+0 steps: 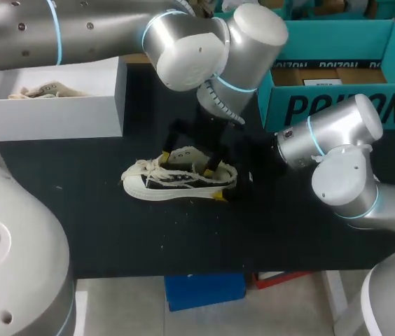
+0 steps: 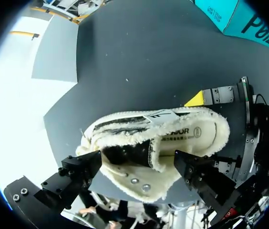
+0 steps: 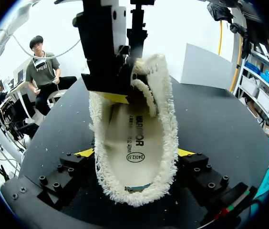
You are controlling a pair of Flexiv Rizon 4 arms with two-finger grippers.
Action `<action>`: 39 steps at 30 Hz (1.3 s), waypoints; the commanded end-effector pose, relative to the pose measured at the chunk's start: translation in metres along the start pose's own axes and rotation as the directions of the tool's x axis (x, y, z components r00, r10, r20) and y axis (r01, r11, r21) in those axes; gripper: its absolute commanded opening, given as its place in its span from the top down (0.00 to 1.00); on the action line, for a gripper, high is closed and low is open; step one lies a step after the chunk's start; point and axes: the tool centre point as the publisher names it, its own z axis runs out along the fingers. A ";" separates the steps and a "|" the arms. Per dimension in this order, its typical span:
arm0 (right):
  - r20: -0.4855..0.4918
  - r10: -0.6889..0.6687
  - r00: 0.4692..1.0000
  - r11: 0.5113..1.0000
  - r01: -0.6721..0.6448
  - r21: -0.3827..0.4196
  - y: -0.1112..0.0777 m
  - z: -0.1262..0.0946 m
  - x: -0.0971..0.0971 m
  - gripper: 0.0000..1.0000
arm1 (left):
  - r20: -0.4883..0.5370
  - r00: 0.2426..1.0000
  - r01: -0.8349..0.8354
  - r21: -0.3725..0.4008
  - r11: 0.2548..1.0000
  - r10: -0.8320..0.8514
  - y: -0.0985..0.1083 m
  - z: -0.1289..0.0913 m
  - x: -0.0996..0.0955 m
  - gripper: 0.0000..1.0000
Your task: Take the shoe out of the shoebox, open the shoe tongue, remove and reinsert the insole, then place the shoe into the shoebox
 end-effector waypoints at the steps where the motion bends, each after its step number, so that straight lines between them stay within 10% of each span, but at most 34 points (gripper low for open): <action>1: 0.003 0.001 1.000 1.000 -0.001 0.001 0.001 0.003 0.000 1.00 | 0.026 1.000 0.009 -0.016 1.000 -0.009 -0.005 0.012 0.005 0.00; 10: 0.003 0.001 1.000 1.000 -0.001 0.001 0.001 0.003 0.000 1.00 | 0.050 0.998 0.028 -0.013 1.000 -0.027 -0.008 0.019 0.000 0.03; 11: 0.003 0.001 1.000 1.000 -0.001 0.001 0.001 0.003 0.000 1.00 | 0.051 0.998 0.028 -0.014 1.000 -0.028 -0.008 0.019 0.000 0.22; 12: 0.003 0.001 1.000 1.000 -0.001 0.001 0.001 0.003 0.000 1.00 | 0.053 0.998 0.029 -0.013 0.999 -0.029 -0.008 0.019 0.000 0.64; 13: 0.003 0.001 1.000 1.000 -0.001 0.001 0.001 0.003 0.000 1.00 | 0.053 0.998 0.028 -0.012 1.000 -0.028 -0.008 0.019 0.000 0.64; 14: 0.003 0.001 1.000 1.000 -0.001 0.001 0.001 0.003 0.000 1.00 | 0.054 0.998 0.026 -0.011 1.000 -0.026 -0.007 0.019 -0.001 1.00; 39: 0.003 0.001 1.000 1.000 -0.001 0.001 0.001 0.003 0.000 1.00 | 0.009 1.000 0.006 0.027 1.000 -0.006 -0.003 -0.015 -0.007 1.00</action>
